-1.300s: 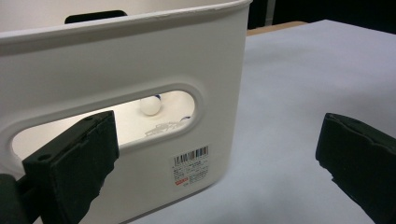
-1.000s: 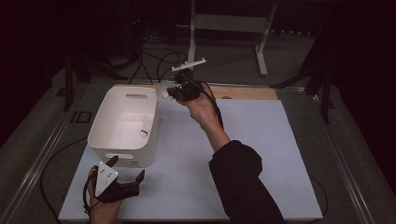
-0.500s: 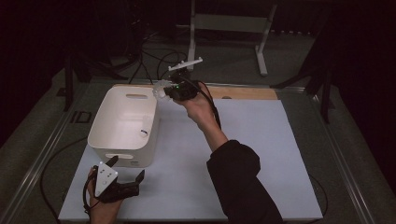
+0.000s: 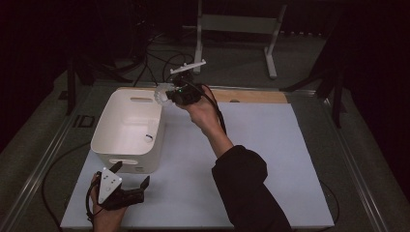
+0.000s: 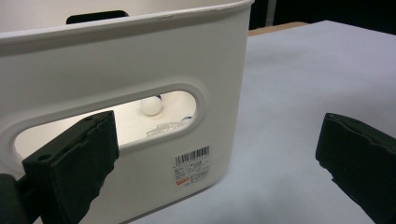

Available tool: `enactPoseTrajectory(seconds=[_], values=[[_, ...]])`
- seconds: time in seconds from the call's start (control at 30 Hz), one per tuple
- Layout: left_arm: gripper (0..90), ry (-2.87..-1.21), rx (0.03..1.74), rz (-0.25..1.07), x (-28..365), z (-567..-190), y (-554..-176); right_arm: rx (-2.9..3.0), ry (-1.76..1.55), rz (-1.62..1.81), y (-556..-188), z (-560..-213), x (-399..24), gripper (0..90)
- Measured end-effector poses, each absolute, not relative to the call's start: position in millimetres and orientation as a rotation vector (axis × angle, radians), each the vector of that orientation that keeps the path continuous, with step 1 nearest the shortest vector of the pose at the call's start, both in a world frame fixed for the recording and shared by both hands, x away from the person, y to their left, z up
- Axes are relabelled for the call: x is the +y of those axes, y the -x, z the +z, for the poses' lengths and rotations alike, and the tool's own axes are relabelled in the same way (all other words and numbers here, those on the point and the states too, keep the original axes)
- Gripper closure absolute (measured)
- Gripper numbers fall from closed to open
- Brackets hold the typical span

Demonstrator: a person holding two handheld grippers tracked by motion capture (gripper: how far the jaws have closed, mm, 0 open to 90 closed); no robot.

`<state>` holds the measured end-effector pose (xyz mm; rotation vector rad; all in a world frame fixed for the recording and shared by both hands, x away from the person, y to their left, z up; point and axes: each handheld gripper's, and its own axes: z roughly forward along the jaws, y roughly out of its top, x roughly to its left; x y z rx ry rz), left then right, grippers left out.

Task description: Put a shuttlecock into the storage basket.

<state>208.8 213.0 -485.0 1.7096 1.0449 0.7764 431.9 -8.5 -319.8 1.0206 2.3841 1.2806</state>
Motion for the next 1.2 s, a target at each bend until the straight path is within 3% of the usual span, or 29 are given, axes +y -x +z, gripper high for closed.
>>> enactPoseTrajectory(seconds=[1.2], values=[[0.0,-1.709,1.044,0.774,213.5,-484.7,-208.7,2.423,-0.977,1.307,-424.2,-320.7,14.8,87.2]])
